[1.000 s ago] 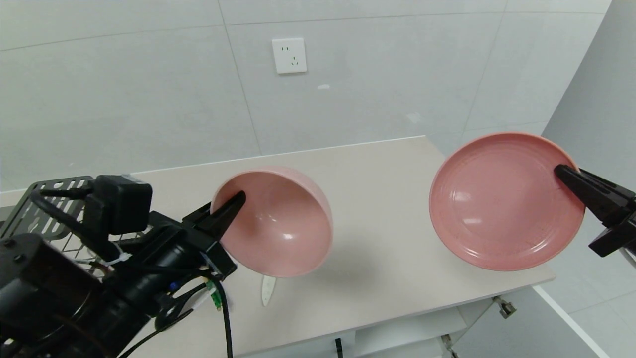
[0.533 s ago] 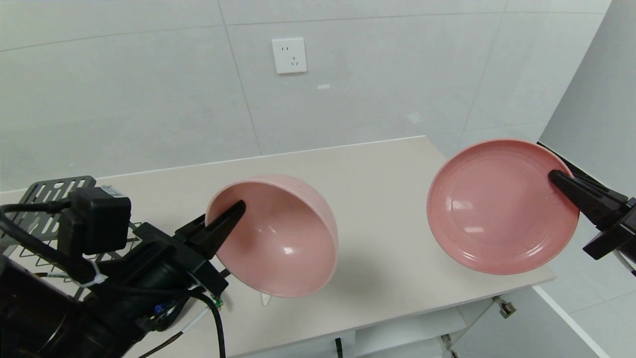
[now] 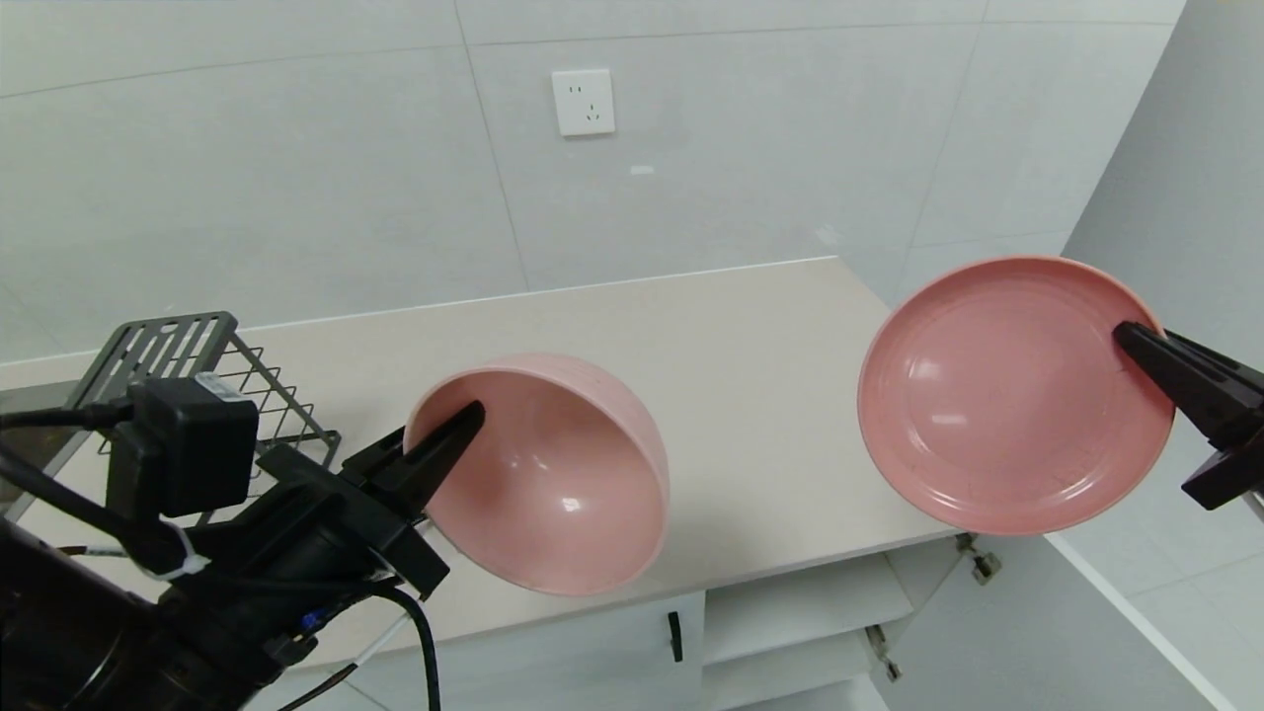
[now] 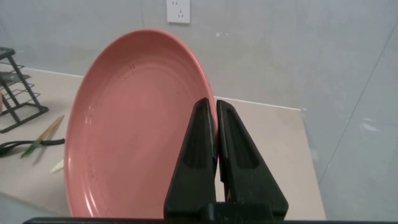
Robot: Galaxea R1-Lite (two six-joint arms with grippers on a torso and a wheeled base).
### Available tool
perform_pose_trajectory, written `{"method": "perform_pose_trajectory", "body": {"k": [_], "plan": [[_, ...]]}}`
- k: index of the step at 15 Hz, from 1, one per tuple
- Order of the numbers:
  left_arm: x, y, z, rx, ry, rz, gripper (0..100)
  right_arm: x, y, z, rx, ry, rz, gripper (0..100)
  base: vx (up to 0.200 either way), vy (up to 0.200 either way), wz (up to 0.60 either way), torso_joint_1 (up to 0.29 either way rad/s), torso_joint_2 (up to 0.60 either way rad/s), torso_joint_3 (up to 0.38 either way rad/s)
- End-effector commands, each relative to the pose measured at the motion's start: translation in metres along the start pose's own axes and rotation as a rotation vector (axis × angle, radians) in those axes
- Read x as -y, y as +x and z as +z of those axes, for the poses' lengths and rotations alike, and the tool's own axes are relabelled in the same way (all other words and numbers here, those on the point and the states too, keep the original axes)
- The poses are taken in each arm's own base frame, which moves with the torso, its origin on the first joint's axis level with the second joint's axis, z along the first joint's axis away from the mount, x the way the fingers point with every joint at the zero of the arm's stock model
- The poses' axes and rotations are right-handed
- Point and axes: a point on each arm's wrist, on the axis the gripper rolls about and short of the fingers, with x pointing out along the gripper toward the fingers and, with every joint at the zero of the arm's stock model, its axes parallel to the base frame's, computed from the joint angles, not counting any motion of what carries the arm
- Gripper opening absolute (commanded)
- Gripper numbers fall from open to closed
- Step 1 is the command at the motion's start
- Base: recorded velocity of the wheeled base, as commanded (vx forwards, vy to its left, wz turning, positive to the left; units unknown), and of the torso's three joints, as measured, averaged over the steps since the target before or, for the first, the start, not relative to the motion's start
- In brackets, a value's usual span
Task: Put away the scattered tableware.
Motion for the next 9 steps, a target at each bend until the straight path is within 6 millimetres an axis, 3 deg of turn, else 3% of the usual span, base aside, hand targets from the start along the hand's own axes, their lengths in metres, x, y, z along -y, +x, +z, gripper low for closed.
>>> {"method": "perform_pose_trajectory", "body": {"k": [1, 3, 5, 8, 9], "plan": [[0.0002, 0.0004, 0.002, 0.011, -0.003, -0.001, 0, -0.0004, -0.0007, 0.002, 0.008, -0.003, 0.002, 0, 0.0, 0.0, 0.0, 0.0, 0.0, 0.0], [-0.0004, 0.0006, 0.0017, 0.009, 0.001, 0.002, 0, -0.0003, -0.0004, 0.0022, 0.01, -0.003, 0.002, 0, 0.0, 0.0, 0.0, 0.0, 0.0, 0.0], [-0.0004, 0.0001, 0.0011, 0.006, 0.018, 0.004, 0, -0.0002, -0.0002, 0.0019, 0.008, -0.003, 0.002, 0, 0.0, -0.2, 0.0, -0.005, -0.01, 0.009], [0.0, -0.0013, 0.0051, 0.025, 0.017, 0.001, 0, -0.0002, -0.0002, 0.0019, 0.008, -0.003, 0.002, 0, -0.2, -0.2, 0.0, 0.015, 0.01, 0.002], [0.0, -0.0015, 0.0055, 0.026, 0.016, 0.001, 0, -0.0002, -0.0002, 0.0019, 0.008, -0.003, 0.002, 0, 0.0, 0.0, 0.0, 0.0, 0.0, 0.0]]}}
